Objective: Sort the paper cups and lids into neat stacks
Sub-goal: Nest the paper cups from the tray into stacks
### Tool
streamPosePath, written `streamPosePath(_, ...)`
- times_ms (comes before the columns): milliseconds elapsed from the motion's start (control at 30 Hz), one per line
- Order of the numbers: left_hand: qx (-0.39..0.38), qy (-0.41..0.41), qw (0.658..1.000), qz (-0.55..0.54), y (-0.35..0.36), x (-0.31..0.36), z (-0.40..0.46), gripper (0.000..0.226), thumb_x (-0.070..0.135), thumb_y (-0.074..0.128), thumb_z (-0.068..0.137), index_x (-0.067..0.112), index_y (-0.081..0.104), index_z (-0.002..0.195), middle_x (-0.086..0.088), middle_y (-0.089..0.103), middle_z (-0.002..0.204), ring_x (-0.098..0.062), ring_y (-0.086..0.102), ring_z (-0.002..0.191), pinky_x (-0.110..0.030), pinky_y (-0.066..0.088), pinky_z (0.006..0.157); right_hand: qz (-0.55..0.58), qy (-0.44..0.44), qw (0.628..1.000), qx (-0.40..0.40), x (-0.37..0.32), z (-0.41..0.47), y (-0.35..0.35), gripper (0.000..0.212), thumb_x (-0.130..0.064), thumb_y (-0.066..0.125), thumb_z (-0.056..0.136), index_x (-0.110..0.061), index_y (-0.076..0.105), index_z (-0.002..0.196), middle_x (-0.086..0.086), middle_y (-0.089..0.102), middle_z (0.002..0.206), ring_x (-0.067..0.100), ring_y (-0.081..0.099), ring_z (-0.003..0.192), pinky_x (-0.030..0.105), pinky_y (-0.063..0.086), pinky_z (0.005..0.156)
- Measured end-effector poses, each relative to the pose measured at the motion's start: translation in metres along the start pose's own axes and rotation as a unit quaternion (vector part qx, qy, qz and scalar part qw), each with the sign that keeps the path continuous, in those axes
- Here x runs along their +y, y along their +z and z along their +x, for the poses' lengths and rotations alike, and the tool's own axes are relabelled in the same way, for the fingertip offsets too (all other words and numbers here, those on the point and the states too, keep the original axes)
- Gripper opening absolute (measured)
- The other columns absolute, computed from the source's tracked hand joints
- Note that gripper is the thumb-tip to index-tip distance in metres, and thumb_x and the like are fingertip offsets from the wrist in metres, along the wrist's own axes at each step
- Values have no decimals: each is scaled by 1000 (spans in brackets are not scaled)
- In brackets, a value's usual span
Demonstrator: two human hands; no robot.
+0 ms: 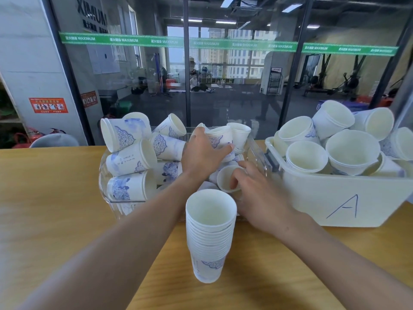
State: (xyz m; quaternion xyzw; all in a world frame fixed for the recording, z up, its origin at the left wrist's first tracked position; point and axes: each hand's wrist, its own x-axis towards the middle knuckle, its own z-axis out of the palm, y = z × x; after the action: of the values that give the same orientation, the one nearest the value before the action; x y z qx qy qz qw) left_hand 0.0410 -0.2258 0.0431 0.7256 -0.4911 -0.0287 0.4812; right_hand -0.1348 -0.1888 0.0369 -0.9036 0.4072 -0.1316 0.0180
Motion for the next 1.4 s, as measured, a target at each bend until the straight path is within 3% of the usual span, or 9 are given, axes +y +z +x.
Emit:
streamPosePath(167,5,27,999,37,0,2,-2,67,60,78,79,22,48,125,7,70,100,-21,65,96,-37,53,79,68,-9,997,41,4,-1,9,36,-36,68,94,-22,48,121,-6,40,136,18,45,122,31,42,77)
streamPosePath(300,-4,34,999,25,-4,6,-5,63,57,82,76,28,42,115,16,62,94,-16,65,92,-36,52,77,114,-23,991,68,4,-6,8,45,-37,70,94,-25,48,132,-9,40,138,16,50,114,32,45,82)
streamPosePath(467,22,47,997,-63,-8,11,-14,72,47,85,77,25,44,131,13,66,110,-14,65,101,-33,53,85,172,-10,979,111,6,-14,2,60,-46,71,93,-33,41,143,-13,39,150,12,51,118,26,42,89)
streamPosePath(633,22,58,985,-158,-39,12,-31,58,38,86,81,23,58,130,16,68,109,3,63,90,-7,46,69,286,-13,940,186,8,-25,-15,62,-44,80,85,-40,44,136,-20,54,133,2,55,113,21,47,94)
streamPosePath(767,22,67,979,-193,-71,8,-51,45,32,84,85,26,61,123,18,69,106,10,63,91,-6,48,73,395,-19,889,229,1,-33,-30,64,-39,83,83,-41,45,134,-29,58,125,-11,56,113,6,46,88)
streamPosePath(933,32,45,962,-267,-103,-3,-82,44,30,82,86,27,61,124,14,72,115,-1,68,106,-21,56,88,500,-58,823,264,-19,-44,-43,69,-50,76,81,-33,46,140,-14,65,131,4,65,114,20,52,91)
streamPosePath(1100,28,34,945,-325,-118,-13,-107,47,22,81,89,26,60,131,7,73,122,-12,69,114,-44,57,100,472,-85,849,221,-34,-55,-31,70,-58,73,83,-36,47,144,-16,63,133,10,64,119,39,56,98)
streamPosePath(1300,2,29,938,-347,-118,-11,-132,54,33,82,82,25,61,131,10,74,123,-9,68,117,-38,55,101,447,-102,868,194,-41,-61,-19,63,-55,73,85,-42,48,141,-21,63,129,9,63,120,42,56,98)
streamPosePath(1400,-2,37,938,-344,-115,-9,-137,47,22,81,88,24,61,131,11,74,122,-7,68,116,-28,56,94,460,-101,864,178,-46,-62,-17,67,-48,81,85,-40,46,141,-23,63,131,6,63,121,42,55,100)
